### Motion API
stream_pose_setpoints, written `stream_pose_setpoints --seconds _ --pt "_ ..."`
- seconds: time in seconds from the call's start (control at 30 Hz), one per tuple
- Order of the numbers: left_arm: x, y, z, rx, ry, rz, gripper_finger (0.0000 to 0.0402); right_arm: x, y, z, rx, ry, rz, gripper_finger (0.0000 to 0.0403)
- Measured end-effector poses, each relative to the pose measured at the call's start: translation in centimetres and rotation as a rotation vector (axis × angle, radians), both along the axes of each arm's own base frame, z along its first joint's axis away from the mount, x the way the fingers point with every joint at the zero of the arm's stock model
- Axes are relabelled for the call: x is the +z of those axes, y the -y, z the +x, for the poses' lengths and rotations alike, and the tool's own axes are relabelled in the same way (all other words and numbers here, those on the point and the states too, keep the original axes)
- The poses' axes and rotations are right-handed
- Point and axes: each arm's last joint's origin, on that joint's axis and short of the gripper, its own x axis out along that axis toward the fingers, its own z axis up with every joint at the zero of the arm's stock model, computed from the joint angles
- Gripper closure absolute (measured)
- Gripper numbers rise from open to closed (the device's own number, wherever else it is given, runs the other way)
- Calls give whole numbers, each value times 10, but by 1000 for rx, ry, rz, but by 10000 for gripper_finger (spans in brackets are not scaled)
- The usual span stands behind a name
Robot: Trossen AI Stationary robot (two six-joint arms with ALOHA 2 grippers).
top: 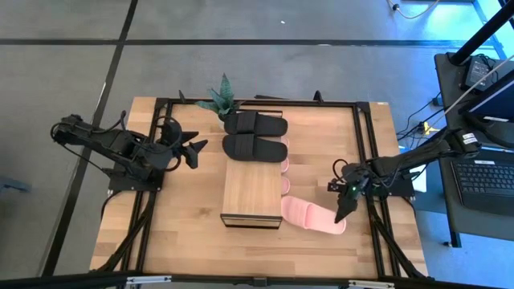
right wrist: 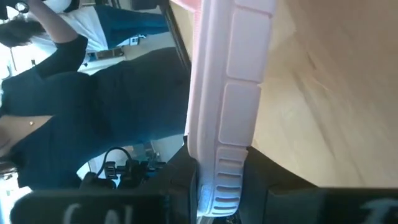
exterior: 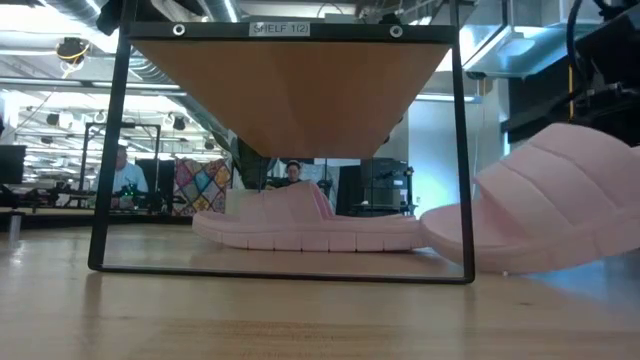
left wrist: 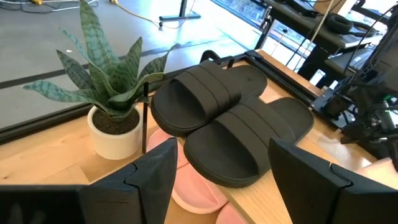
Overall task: Pick and place slides into the shelf
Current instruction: Put the pink slide under the shelf
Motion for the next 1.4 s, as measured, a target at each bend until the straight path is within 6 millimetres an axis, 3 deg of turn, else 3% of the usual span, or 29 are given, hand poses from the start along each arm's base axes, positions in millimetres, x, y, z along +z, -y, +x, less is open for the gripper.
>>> stream_pose_setpoints --seconds 0.53,1.27,1.4 --pt "0 0 0 1 -1 0 159 -13 -1 18 10 -2 -38 330" --pt "0 0 0 -9 -1 -9 160 -22 -3 74 79 55 -213 330" --pt "0 0 0 -10 -2 -9 160 -26 -1 79 91 31 -236 302"
